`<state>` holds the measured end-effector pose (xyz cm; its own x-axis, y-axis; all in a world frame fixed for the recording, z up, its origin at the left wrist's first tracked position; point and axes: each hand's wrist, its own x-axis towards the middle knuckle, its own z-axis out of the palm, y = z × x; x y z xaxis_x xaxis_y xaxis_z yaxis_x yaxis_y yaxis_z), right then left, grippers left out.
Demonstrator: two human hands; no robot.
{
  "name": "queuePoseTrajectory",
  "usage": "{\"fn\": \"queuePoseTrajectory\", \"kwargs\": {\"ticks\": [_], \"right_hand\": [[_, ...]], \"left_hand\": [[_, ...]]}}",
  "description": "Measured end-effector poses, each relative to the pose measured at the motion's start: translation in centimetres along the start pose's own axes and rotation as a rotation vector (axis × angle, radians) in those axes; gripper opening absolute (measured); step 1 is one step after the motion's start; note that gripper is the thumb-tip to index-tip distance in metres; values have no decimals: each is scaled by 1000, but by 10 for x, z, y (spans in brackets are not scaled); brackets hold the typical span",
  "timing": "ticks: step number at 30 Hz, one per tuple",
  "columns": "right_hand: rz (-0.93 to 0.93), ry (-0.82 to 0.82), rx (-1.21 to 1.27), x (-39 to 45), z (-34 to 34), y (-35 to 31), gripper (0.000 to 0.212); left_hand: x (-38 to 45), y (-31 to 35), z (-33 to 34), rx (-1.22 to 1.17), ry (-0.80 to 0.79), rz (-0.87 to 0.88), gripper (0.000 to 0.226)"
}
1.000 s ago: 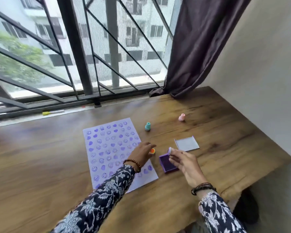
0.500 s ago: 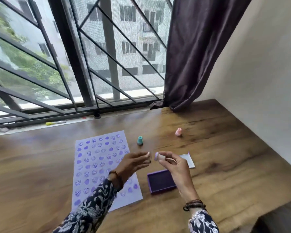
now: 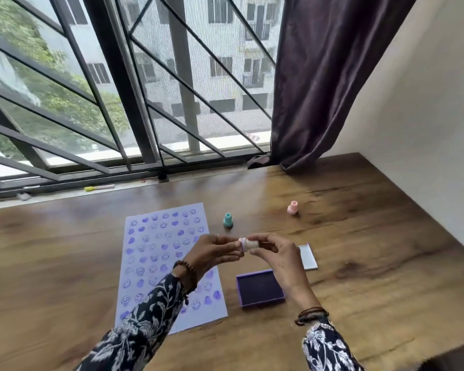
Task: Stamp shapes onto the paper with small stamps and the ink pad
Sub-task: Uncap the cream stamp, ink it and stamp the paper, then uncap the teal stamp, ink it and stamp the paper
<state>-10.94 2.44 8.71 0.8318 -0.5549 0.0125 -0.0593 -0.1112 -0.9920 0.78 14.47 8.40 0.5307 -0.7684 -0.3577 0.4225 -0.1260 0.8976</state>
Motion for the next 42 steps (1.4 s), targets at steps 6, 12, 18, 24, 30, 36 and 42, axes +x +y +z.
{"fn": "queuePoseTrajectory", "kwargs": {"ticks": [6,12,18,24,30,36,42], "right_hand": [[85,-120,85,13,-16,6,29],[161,47,366,16,-10,28,22],[211,147,225,50,-17,50,18],[134,191,-132,112,-27,60,13],[120,197,-300,132,-27,82,17],[157,366,-272,110,-15,83,11],[182,221,-385,91,30,78,11]], "left_hand": [[9,-11,6,-51,-11,-15,16],[28,-29,21,-178,20,72,18],[63,-33,33,140,194,141,15],[115,-19,47,734,395,251,17],[136,-23,47,860,443,226,21],[102,-31,40,842,497,248,11],[77,-45,-11,656,739,112,8]]}}
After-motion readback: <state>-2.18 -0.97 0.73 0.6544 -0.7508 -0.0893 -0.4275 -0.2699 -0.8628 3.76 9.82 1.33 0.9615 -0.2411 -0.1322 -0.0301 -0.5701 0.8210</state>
